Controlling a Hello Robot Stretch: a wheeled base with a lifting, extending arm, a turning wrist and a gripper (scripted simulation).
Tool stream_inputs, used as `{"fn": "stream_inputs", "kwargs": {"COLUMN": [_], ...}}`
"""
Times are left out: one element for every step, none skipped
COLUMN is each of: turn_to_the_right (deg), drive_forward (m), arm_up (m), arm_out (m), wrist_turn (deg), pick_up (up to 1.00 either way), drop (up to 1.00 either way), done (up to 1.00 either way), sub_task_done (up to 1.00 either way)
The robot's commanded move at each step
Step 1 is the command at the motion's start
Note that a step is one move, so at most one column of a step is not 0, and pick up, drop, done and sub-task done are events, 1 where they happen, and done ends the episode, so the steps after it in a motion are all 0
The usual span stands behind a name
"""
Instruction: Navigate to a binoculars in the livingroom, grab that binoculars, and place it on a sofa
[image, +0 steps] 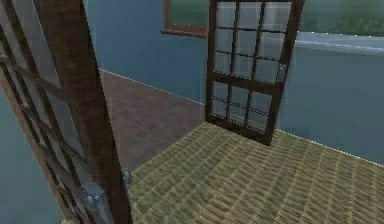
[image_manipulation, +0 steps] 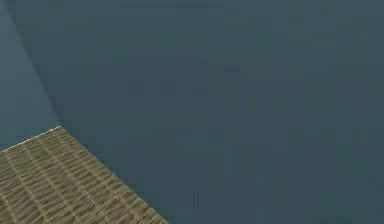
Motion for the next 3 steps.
{"fn": "stream_inputs", "kwargs": {"turn_to_the_right": [0.0, 18.0, 0.0], "drive_forward": [0.10, 0.00, 0.65], "arm_up": [0.00, 0.00, 0.00], "arm_out": [0.00, 0.00, 0.00], "wrist_turn": [0.0, 0.0, 0.0], "pick_up": [0.00, 0.00, 0.00], "drop": [0.00, 0.00, 0.00], "done": [0.00, 0.00, 0.00], "sub_task_done": [0.00, 0.00, 0.00]}}
